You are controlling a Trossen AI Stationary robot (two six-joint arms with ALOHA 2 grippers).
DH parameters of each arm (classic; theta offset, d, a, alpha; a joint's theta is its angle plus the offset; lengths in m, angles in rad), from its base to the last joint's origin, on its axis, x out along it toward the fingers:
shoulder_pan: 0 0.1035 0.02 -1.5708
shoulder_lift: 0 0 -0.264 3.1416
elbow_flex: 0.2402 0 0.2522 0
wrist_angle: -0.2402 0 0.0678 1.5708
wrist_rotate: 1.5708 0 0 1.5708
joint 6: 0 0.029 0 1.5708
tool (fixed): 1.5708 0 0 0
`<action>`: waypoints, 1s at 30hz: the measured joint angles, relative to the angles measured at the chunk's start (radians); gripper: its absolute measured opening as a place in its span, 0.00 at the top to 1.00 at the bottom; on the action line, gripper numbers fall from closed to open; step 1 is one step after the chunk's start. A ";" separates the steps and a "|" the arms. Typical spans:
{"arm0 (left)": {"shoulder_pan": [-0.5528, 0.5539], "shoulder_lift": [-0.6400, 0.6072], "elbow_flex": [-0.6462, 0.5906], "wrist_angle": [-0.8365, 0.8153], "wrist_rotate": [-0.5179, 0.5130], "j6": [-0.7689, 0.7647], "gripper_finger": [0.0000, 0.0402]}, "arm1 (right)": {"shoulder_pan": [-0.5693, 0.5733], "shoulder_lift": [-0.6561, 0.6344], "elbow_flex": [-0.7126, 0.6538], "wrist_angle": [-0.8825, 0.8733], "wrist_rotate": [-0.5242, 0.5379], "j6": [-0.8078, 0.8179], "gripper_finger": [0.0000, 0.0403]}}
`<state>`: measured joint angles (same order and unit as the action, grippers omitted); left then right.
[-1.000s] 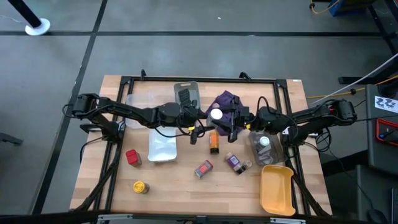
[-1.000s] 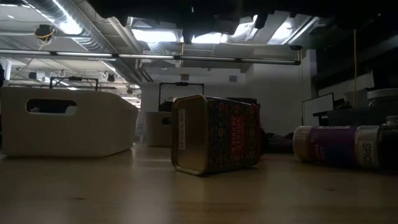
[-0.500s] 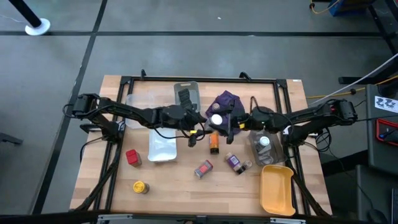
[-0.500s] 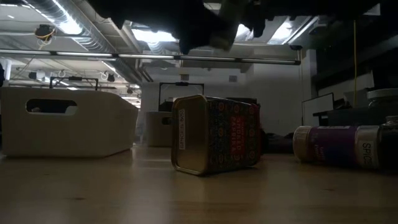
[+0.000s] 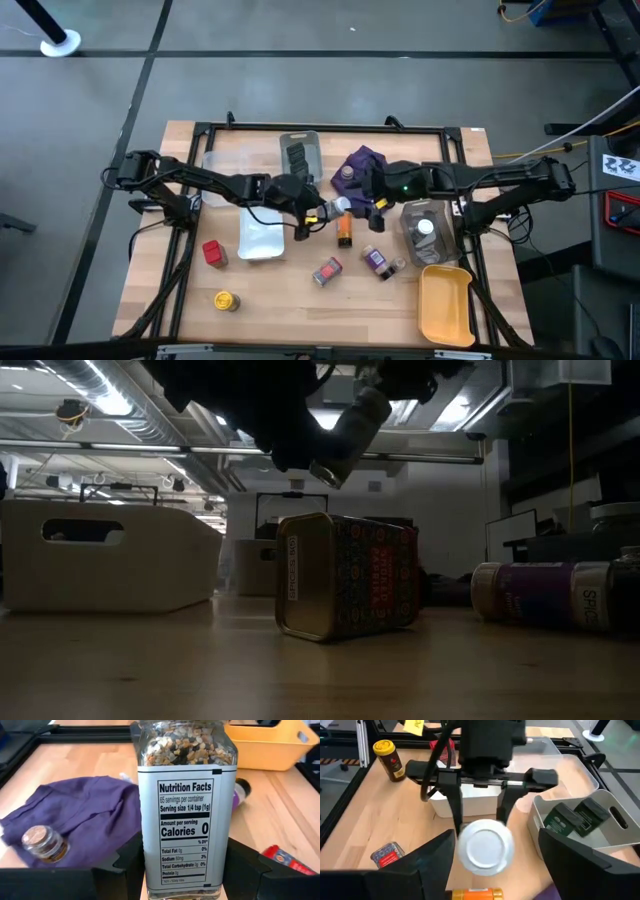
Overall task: Sort spices by type
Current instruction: Put the white seasoning bottle into the black transparent bin
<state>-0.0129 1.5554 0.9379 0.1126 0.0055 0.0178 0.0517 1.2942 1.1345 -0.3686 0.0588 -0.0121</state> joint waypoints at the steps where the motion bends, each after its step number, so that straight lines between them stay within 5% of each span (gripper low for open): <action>1: -0.001 0.000 0.000 0.002 0.007 0.011 0.54 | 0.000 0.000 0.001 0.001 -0.005 -0.001 0.29; 30: -0.025 -0.003 0.002 -0.062 0.007 0.014 0.54 | 0.000 0.095 0.000 -0.021 -0.192 -0.021 0.29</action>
<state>-0.0380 1.5528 0.9398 0.0502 0.0128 0.0317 0.0521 1.3888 1.1347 -0.3895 -0.1329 -0.0326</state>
